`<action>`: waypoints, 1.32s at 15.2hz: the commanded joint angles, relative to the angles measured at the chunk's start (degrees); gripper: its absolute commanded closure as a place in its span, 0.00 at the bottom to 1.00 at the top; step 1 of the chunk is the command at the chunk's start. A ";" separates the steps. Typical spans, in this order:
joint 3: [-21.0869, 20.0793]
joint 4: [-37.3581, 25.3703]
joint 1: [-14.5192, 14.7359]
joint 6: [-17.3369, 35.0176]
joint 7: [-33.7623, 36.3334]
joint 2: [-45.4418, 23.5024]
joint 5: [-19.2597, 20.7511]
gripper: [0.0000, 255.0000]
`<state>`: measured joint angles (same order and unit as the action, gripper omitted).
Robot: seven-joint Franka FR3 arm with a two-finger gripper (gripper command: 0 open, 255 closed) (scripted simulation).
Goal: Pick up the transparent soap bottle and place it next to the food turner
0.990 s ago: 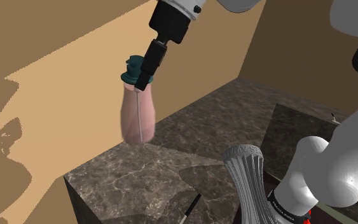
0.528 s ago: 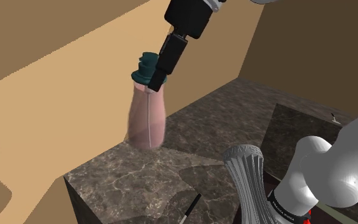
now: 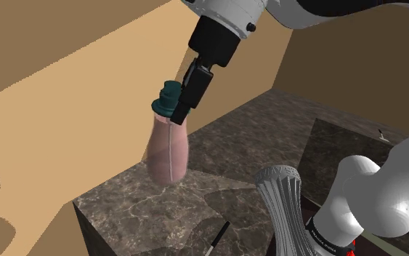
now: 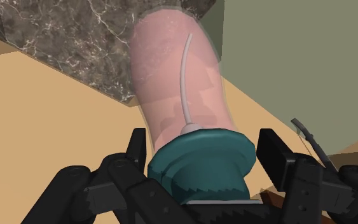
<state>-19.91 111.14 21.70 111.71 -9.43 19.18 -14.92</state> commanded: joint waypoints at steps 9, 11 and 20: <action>-0.60 8.57 0.55 7.68 -1.24 0.91 -1.14 1.00; -0.73 10.10 0.65 9.19 -1.50 0.92 -1.36 1.00; -1.42 16.40 1.08 16.08 -2.60 0.26 -2.30 1.00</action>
<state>-21.16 126.77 22.68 126.92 -12.02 19.48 -17.10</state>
